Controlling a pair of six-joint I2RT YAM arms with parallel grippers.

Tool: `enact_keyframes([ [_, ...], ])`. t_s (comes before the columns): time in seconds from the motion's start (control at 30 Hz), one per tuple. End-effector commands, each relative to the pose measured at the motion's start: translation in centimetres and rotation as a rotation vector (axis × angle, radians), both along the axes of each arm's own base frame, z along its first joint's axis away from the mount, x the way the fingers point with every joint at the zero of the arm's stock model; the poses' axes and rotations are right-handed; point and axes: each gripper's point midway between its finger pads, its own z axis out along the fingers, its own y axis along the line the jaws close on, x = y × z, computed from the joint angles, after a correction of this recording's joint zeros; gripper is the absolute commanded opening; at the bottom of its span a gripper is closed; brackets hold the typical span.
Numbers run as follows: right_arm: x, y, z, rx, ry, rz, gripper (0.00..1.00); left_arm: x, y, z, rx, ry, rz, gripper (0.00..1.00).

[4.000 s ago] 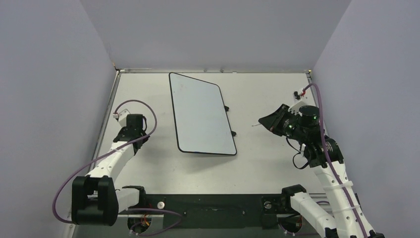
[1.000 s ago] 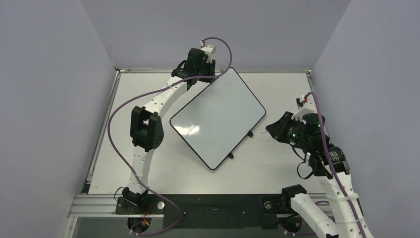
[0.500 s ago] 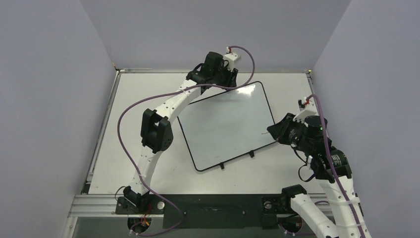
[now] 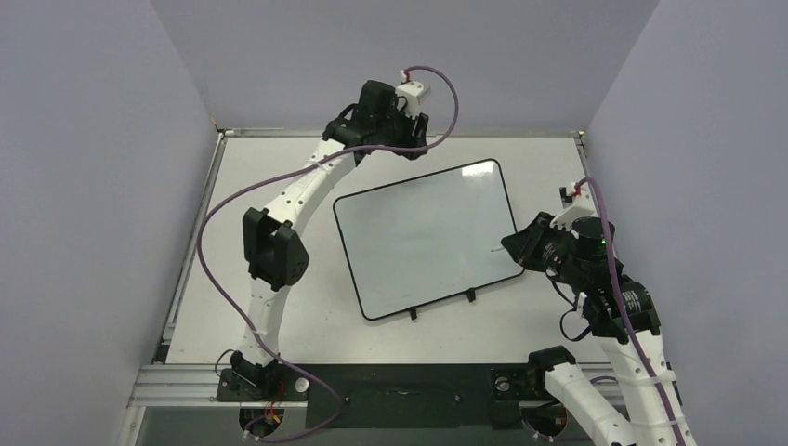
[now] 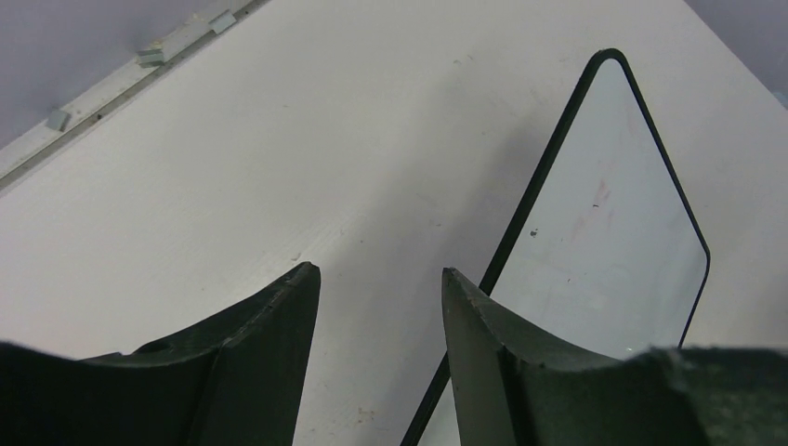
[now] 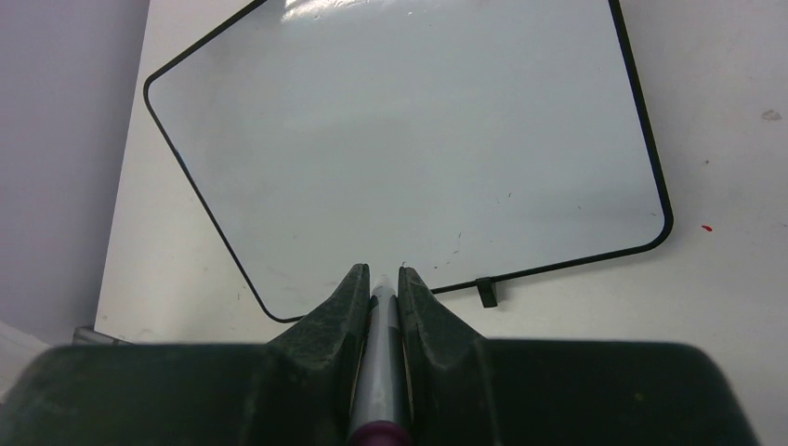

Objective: Write a sentence on the whiteboard
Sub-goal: Adjust the whiteboard at the center of the board, then hold the whiteboard on the whiteboard stand.

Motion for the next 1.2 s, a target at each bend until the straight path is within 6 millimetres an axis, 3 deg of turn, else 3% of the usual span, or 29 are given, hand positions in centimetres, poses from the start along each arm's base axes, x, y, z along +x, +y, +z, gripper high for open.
enact_keyframes([
  [0.0,0.4,0.3,1.4,0.014,-0.052,0.008,0.0,0.0,3.9,7.1,-0.105,-0.067,0.064,0.49],
  [0.17,0.6,0.7,1.3,0.024,-0.059,0.029,0.0,-0.1,6.2,7.6,-0.094,-0.076,0.078,0.59],
  [0.33,1.1,1.2,1.8,0.054,-0.099,0.044,0.0,-2.5,7.4,8.3,-0.149,-0.015,-0.05,0.65],
  [0.5,1.5,2.9,2.3,0.129,-0.194,0.113,0.0,-5.4,8.6,7.7,-0.11,0.039,-0.131,0.68],
  [0.53,1.3,3.3,2.6,0.151,-0.214,0.133,0.0,-5.9,8.7,6.7,-0.104,0.073,-0.136,0.68],
  [0.57,1.7,3.6,2.6,0.165,-0.243,0.142,0.0,-6.4,9.0,7.2,-0.108,0.067,-0.131,0.68],
  [0.6,1.5,4.0,2.8,0.183,-0.26,0.162,0.0,-6.6,9.1,5.4,-0.111,0.094,-0.122,0.68],
  [0.63,1.7,4.3,2.9,0.194,-0.288,0.172,0.0,-7.3,9.4,6.7,-0.127,0.051,-0.125,0.68],
  [0.67,1.6,4.6,3.0,0.207,-0.297,0.186,0.0,-7.3,9.4,4.9,-0.125,0.032,-0.125,0.68],
  [0.7,1.9,4.9,3.2,0.218,-0.322,0.192,0.0,-7.4,9.6,6.9,-0.145,-0.065,-0.122,0.69],
  [0.73,1.9,5.4,3.2,0.232,-0.319,0.207,0.0,-7.9,10.1,5.2,-0.124,-0.057,-0.122,0.71],
  [0.77,2.0,5.7,3.4,0.241,-0.336,0.216,0.0,-8.0,10.7,5.9,-0.126,-0.092,-0.114,0.74],
  [0.87,2.1,7.2,2.9,0.249,-0.316,0.259,0.0,-7.5,12.4,4.9,-0.126,-0.066,-0.098,0.76],
  [1.17,2.1,8.8,2.2,0.235,-0.289,0.288,0.0,-7.3,10.8,2.0,-0.175,0.116,-0.226,0.76],
])
